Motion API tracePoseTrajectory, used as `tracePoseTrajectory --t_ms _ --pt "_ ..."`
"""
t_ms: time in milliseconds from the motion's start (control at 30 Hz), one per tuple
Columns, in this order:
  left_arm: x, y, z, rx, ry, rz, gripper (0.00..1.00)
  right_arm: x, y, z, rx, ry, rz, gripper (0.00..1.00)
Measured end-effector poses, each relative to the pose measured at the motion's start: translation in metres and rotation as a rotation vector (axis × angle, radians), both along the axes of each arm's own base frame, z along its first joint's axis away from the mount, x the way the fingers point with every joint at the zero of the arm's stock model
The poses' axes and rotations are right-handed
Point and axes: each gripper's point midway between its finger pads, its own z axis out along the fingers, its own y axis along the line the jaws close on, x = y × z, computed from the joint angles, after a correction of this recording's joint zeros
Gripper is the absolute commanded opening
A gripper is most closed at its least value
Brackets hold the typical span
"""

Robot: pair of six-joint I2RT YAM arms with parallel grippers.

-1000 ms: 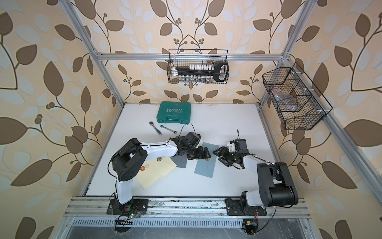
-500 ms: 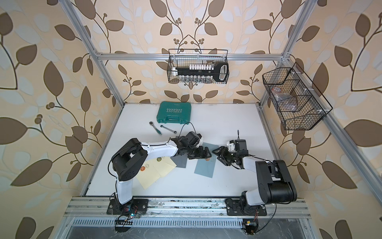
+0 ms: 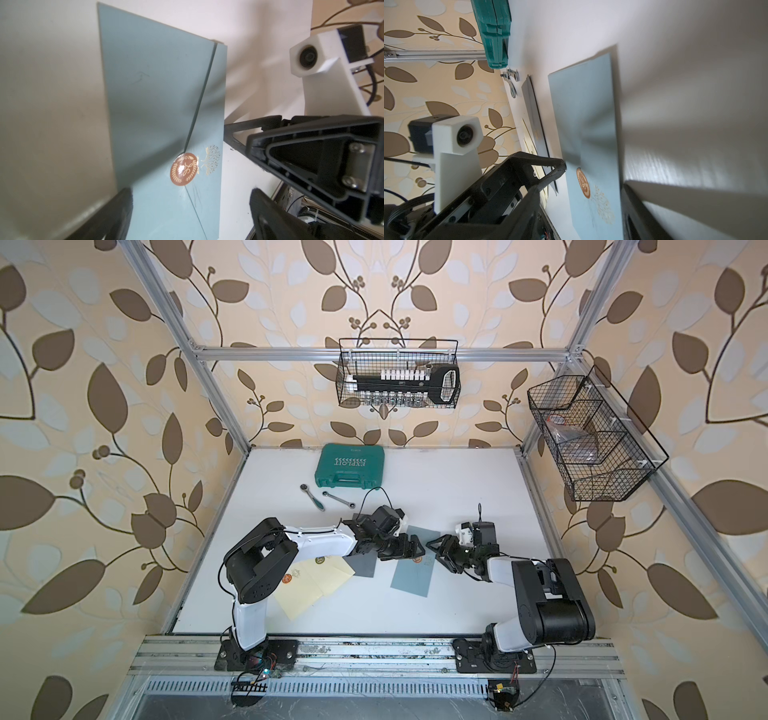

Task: Open the envelope
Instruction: Pick up the envelope from the center of the board.

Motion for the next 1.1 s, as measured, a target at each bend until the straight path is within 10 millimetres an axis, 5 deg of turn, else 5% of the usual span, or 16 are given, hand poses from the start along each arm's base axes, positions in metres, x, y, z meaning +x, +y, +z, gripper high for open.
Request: tracePoseTrajectory --t_ms 1100 --pt "-0.002 -0.001 0.001 -0.024 -0.013 -0.005 0.91 -0.01 0.003 -0.004 0.047 0.027 -0.012 0.48"
